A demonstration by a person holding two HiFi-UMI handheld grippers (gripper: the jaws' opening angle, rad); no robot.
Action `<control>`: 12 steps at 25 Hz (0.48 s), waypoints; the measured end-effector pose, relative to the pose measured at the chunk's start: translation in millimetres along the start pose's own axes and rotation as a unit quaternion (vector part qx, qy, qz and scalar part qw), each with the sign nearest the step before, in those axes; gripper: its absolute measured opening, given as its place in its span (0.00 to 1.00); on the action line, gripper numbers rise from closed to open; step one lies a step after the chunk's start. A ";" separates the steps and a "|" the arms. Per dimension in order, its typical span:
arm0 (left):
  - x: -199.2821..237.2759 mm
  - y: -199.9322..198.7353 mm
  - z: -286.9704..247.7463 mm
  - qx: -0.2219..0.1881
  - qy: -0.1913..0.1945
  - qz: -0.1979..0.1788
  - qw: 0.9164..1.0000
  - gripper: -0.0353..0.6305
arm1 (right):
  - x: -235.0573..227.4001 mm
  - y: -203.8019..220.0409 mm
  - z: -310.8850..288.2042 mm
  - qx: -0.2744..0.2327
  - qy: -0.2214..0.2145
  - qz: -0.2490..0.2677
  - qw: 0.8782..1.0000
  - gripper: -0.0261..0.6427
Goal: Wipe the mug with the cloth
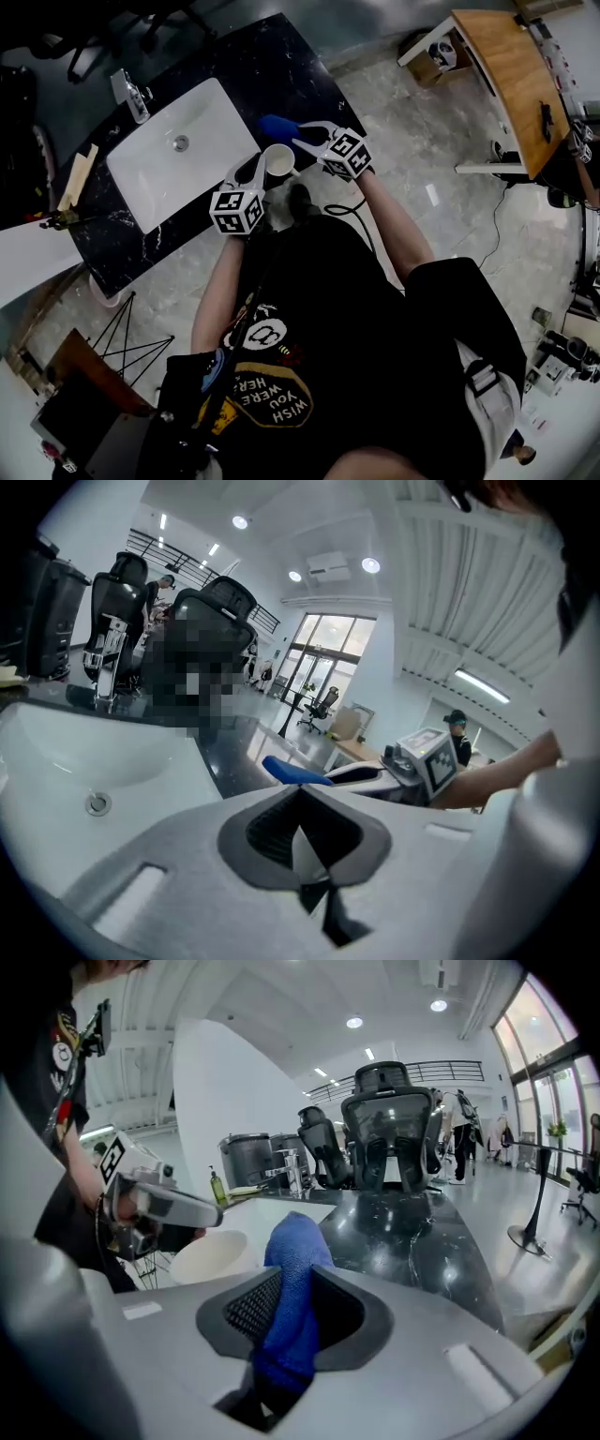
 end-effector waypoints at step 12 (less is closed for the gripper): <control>-16.8 7.3 -12.7 -0.005 -0.007 0.003 1.000 0.06 | 39.5 9.4 51.8 -0.002 -0.019 0.042 0.999 0.18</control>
Point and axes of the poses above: the fingertips, and each gripper's own axes: z backward along the fingers, x to its left, y out of its underside, the point moved 7 cm from there along z, backward along the fingers, and after that the axes turned 12 degrees about -x, right-handed, at the moved point
